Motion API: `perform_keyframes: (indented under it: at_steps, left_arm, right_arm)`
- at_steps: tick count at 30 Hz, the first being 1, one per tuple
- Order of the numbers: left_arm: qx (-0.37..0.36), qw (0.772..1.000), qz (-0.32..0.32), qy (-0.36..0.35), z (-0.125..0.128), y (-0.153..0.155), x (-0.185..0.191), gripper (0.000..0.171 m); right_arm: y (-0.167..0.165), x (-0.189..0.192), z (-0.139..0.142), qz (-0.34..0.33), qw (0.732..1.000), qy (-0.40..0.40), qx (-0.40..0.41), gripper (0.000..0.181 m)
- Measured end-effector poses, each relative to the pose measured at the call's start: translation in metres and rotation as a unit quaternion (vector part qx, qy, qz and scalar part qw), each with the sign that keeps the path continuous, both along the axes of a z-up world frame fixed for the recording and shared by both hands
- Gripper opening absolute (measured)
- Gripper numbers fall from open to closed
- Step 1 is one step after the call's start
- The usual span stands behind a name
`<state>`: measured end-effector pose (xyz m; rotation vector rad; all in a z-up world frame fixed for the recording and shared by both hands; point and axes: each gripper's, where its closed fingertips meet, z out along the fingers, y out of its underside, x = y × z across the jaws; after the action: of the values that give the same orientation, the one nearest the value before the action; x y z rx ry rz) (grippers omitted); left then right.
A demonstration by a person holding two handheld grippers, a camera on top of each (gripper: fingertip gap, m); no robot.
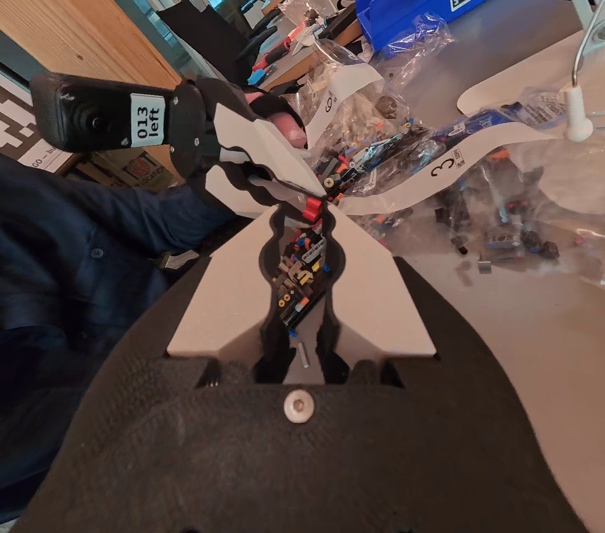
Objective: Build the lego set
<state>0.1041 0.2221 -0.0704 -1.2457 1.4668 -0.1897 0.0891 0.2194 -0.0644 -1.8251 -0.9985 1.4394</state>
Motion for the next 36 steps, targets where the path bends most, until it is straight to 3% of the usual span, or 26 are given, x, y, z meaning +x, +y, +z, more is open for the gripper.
perform_keyframes:
  at_steps: [2,7,12,15,20,29,36]
  left_arm:
    - [0.011,1.0,0.003,0.007,0.0,-0.001,0.001,0.013]
    - [0.019,1.0,0.01,0.02,-0.005,0.002,0.002,0.014]
    - [-0.024,0.999,0.034,-0.008,-0.004,0.014,-0.006,0.019]
    - [-0.048,0.997,0.047,-0.037,0.001,0.021,-0.01,0.018]
    - [-0.077,0.994,0.059,-0.047,-0.003,0.028,-0.014,0.014]
    - [-0.071,0.994,0.067,-0.054,0.001,0.029,-0.016,0.01]
    - [-0.073,0.993,0.071,-0.053,0.0,0.031,-0.018,0.01]
  right_arm:
    - [0.002,0.001,-0.002,-0.005,1.0,0.004,-0.006,0.008]
    - [0.004,0.003,-0.007,-0.012,1.0,-0.019,0.001,0.005]
    - [0.019,0.02,-0.002,-0.055,0.998,-0.017,0.009,0.004]
    - [0.037,0.042,-0.026,-0.11,0.988,-0.104,0.034,0.005]
    - [0.05,0.053,-0.053,-0.14,0.974,-0.177,0.023,0.005]
    - [0.073,0.034,-0.088,-0.147,0.953,-0.263,0.039,0.005]
    - [0.076,0.015,-0.075,-0.136,0.97,-0.197,0.027,0.016]
